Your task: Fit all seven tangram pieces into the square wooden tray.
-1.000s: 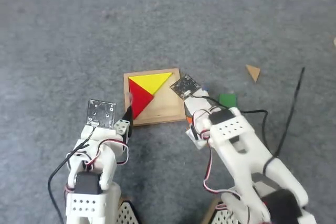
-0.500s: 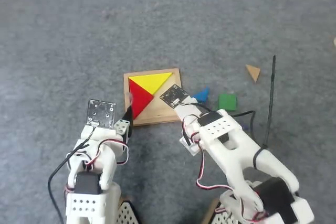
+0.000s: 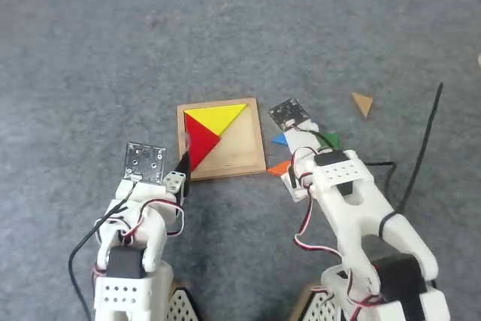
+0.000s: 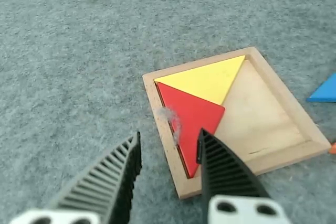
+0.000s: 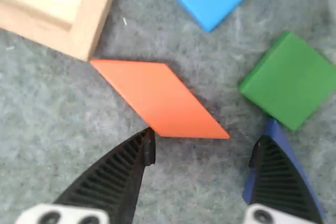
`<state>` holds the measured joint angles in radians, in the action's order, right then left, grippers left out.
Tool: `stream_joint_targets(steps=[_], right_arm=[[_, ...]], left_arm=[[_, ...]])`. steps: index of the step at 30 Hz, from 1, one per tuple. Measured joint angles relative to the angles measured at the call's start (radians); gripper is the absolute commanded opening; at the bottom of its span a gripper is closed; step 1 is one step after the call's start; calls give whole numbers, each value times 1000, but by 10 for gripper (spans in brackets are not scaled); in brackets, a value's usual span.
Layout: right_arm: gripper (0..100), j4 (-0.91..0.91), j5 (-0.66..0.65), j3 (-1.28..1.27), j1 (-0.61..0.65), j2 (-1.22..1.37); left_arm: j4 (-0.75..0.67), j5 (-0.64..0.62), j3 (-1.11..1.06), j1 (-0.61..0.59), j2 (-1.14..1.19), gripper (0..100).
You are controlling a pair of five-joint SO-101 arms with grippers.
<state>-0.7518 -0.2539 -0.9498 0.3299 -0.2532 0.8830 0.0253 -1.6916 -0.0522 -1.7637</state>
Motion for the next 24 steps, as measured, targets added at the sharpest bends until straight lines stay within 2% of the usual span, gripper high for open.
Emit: stream_joint_targets(steps=[12, 18, 21, 24], right_arm=[[296, 114, 0, 89, 0, 3], [296, 115, 0, 187, 0, 126], [296, 68, -5, 193, 0, 161], [296, -3, -63, 192, 8, 158]], left_arm=[[0, 0, 0, 0, 0, 173], [6, 0, 0, 0, 0, 173], [17, 0, 0, 0, 0, 173], [17, 0, 0, 0, 0, 173]])
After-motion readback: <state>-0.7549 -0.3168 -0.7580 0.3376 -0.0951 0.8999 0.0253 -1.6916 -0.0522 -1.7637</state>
